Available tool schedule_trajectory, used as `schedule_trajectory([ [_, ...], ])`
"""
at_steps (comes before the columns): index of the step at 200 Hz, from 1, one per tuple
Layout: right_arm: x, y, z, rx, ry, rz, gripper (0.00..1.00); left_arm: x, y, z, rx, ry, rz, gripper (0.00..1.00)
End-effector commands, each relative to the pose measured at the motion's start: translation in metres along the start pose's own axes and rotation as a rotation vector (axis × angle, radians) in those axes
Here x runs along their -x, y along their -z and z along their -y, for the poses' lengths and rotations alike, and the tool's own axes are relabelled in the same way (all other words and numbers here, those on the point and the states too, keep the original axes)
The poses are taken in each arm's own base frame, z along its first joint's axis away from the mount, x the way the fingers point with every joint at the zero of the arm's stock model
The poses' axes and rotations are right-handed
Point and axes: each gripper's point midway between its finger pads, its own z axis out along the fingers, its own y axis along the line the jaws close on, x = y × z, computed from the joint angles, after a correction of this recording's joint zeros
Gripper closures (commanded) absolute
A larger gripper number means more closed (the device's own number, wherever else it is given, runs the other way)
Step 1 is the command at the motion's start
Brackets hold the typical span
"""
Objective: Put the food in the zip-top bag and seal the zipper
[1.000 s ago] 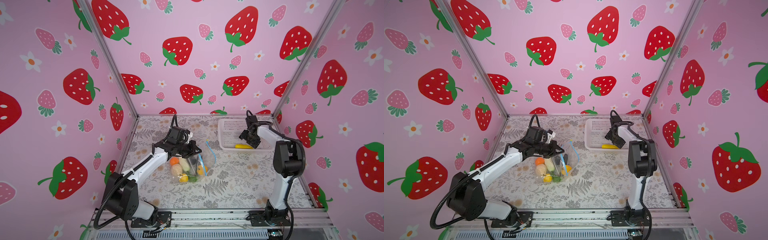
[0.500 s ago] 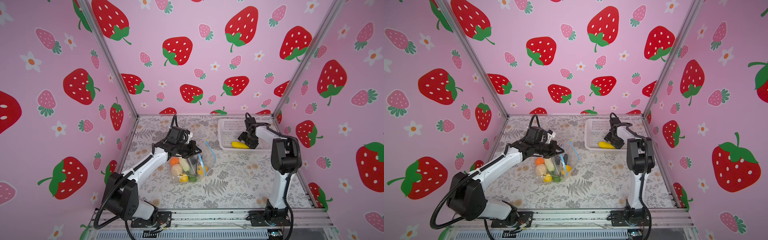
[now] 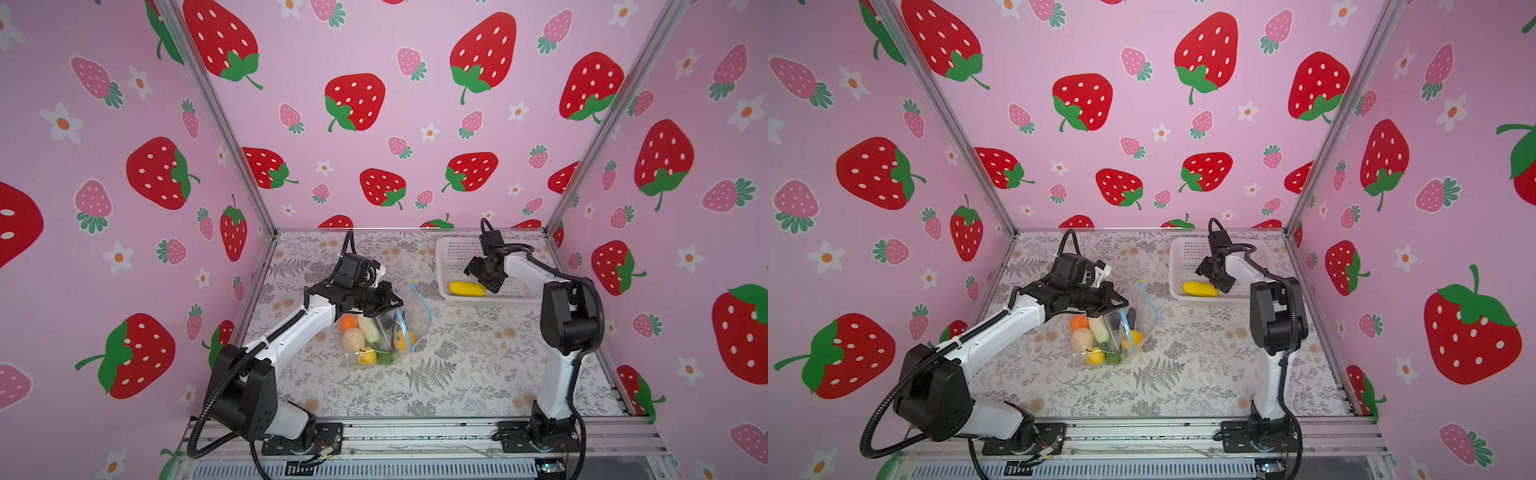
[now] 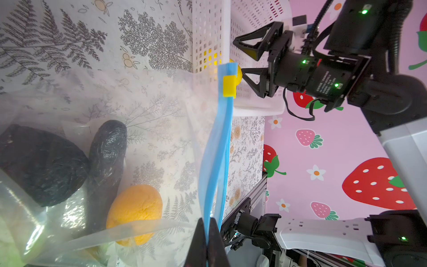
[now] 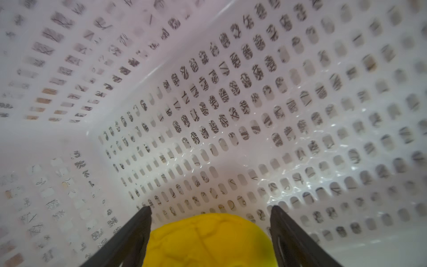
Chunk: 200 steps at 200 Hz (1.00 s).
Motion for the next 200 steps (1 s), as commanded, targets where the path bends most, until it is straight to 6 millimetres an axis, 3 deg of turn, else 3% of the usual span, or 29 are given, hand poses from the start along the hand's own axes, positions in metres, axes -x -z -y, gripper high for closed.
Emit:
schedule_trajectory([
  [1,0.038,0.034,0.003,0.005,0.172,0.178,0.17,0.001,0.005,0.006,-0.01,-0.009,-0.006,1.0],
  [15,0.05,0.046,-0.003,0.045,0.345,0.265,0.17,0.002,0.006,0.006,-0.01,-0.01,0.0,1.0],
  [30,0.043,0.067,-0.03,0.228,0.581,0.335,0.18,0.002,0.005,0.006,-0.008,-0.01,0.001,1.0],
  [59,0.039,0.094,-0.042,0.272,0.852,0.405,0.23,0.002,0.004,0.004,0.006,-0.015,-0.012,1.0],
  [91,0.019,0.086,-0.036,0.235,1.209,0.331,0.32,0.003,0.003,0.005,0.005,-0.024,-0.02,1.0],
  [108,0.01,0.08,-0.032,0.236,1.314,0.291,0.32,0.004,0.003,0.005,0.007,-0.028,-0.013,1.0],
  [150,-0.016,0.07,-0.032,0.279,1.466,0.207,0.32,0.007,0.0,0.005,0.006,-0.038,-0.012,1.0],
  [200,-0.051,0.047,-0.047,0.345,1.581,0.095,0.32,0.006,-0.001,0.008,0.005,-0.042,-0.019,1.0],
])
